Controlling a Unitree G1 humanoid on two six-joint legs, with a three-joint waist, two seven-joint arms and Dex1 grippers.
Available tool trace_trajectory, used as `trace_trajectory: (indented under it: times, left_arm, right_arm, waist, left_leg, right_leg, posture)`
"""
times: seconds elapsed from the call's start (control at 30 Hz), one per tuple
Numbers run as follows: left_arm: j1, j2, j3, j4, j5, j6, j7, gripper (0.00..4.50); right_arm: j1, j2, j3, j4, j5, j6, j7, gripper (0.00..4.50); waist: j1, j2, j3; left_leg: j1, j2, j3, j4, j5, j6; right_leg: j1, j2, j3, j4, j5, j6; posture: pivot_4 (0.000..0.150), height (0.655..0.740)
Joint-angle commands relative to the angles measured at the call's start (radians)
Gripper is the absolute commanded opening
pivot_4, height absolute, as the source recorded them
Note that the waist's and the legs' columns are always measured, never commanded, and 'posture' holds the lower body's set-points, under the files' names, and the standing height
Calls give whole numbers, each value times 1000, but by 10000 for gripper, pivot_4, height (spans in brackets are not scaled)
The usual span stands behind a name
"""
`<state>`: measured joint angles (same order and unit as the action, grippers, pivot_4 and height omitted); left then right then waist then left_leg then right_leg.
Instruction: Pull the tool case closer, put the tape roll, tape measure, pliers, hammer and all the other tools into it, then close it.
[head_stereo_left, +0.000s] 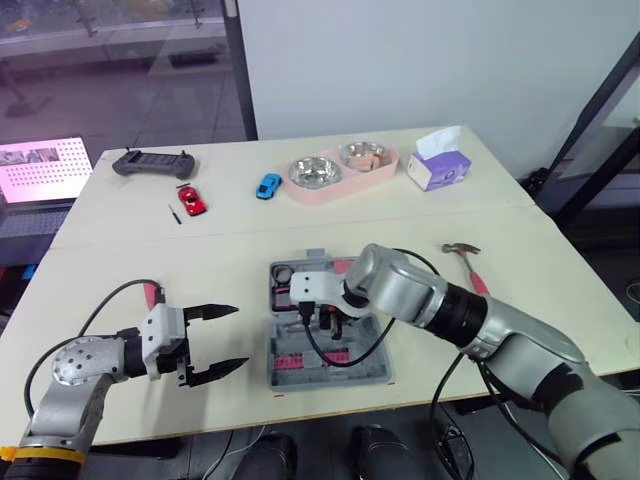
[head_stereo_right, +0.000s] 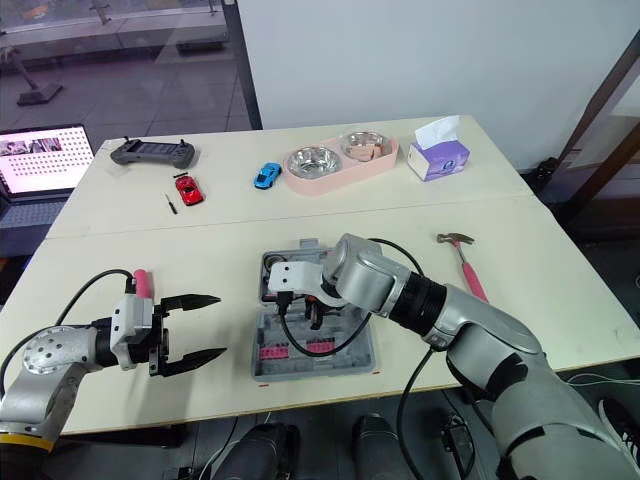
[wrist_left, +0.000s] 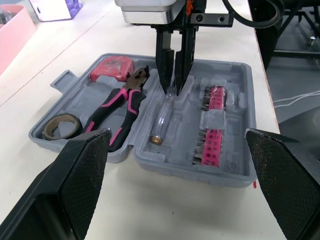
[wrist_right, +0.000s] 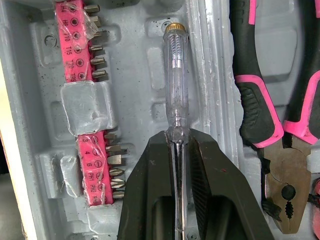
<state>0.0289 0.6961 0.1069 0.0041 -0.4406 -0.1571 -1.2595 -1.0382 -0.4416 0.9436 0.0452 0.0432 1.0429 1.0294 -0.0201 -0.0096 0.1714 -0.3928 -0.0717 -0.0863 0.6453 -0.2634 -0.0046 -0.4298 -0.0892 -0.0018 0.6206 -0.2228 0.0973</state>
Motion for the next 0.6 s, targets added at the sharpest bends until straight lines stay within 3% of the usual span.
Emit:
trace_trajectory:
  times: [0.03, 0.6]
  left_arm:
    - [3, 11, 13, -28, -3, 4, 6, 45000]
    - [12, 12, 12, -51, -4, 26, 8, 45000]
  right_arm:
    - [-1, 24, -35, -4, -7, 5, -3, 695]
    - [-16, 80, -76, 33, -7, 45, -22, 695]
  waist:
    - [0, 0, 0]
    - [2, 0, 0]
  left_leg:
    - [0, 0, 0, 0, 0, 0]
    - [0, 0, 0, 0, -1, -1]
  right_leg:
    - [0, 0, 0, 0, 0, 0]
    - [-1, 1, 0, 1, 0, 0]
  posture:
    - [1500, 7400]
    - [1500, 7400]
